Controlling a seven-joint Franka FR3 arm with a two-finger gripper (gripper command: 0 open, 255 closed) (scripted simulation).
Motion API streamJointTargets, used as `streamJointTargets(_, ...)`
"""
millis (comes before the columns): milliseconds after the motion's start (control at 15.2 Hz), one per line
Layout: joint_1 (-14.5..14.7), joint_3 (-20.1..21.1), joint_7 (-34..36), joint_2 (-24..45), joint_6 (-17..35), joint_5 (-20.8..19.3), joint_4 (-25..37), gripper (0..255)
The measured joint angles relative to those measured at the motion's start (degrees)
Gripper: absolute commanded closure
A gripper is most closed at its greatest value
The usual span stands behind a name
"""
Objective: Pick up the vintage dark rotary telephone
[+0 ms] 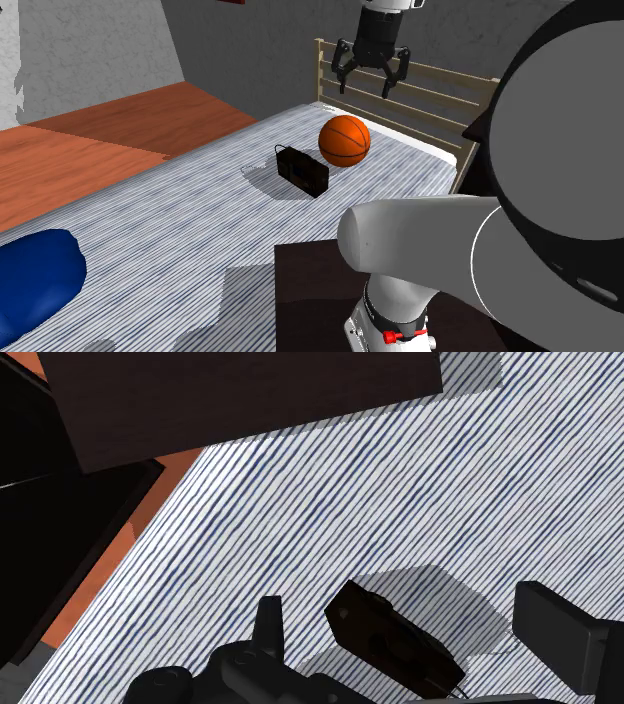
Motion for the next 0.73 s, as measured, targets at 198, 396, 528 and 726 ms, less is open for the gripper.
streamJointTargets(198,0.28,0.52,-0.06,2.15,2.01,0.04,-0.14,0)
streamJointTargets(396,0.65,1.21,-0.65,7.83,6.03,-0.27,0.96,0)
streamJointTargets(528,0.99,1.90,-0.80,11.51,9.25,-0.40,0.97,0)
streamJointTargets(726,1.59,3.27,-0.56,17.63,13.84,-0.58,1.96,0)
